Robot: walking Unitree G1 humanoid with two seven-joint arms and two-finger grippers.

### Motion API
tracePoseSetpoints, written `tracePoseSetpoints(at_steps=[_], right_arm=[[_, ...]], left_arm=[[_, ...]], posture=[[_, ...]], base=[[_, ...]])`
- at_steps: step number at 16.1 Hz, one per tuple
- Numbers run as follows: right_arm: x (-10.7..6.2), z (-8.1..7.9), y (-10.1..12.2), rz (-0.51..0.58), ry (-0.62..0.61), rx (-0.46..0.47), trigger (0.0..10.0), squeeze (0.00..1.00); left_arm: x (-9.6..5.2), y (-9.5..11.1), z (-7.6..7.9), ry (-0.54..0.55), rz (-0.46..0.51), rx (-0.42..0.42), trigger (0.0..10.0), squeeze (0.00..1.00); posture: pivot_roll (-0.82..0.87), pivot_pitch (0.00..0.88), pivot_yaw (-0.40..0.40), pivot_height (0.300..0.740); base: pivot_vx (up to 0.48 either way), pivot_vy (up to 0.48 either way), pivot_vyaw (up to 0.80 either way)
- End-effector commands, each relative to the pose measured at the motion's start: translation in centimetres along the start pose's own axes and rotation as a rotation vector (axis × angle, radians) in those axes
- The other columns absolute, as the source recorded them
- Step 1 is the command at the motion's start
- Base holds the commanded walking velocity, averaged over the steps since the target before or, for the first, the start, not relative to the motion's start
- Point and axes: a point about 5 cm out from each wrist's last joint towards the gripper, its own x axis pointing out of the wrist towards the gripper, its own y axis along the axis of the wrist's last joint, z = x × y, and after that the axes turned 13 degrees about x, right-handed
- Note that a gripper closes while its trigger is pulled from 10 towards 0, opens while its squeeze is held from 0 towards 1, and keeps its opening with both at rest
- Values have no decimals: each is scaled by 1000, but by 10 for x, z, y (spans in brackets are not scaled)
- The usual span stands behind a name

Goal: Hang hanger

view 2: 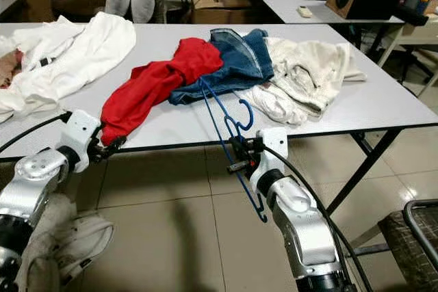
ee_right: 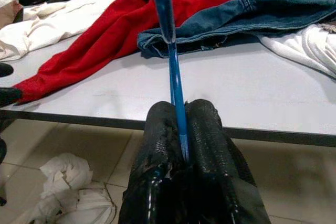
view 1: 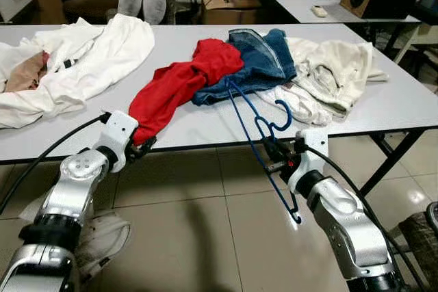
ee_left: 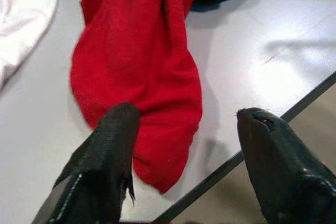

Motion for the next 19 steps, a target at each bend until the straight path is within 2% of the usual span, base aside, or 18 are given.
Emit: tracePoseSetpoints(at_steps=[1, 6, 13, 15, 17, 19], right_arm=[[-1, 2, 3, 8, -9, 7, 10000, 0], [-2, 3, 2, 6, -19, 6, 10000, 0], [0, 4, 3, 5, -11, -3, 10000, 0], [-1, 3, 3, 5, -10, -4, 10000, 0], [0, 4, 3, 6, -11, -4, 10000, 0], [0, 4, 3, 7, -11, -7, 10000, 0]], left_arm=[[4, 3, 1, -20, 4, 19, 0, 0], [9, -9, -1, -11, -82, 55, 0, 0], [12, -14, -3, 7, -118, 94, 0, 0], [13, -19, -3, 8, -155, 109, 0, 0], [13, -20, -3, 4, -166, 101, 0, 0], [14, -17, -2, -18, -136, 98, 0, 0]], posture=[[-52, 0, -16, 740], [-46, 0, -22, 740], [-47, 0, -27, 740], [-47, 0, -27, 740], [-47, 0, -25, 740], [-47, 0, -25, 740]], base=[[0, 0, 0], [0, 0, 0], [0, 0, 0], [0, 0, 0], [0, 0, 0], [0, 0, 0]])
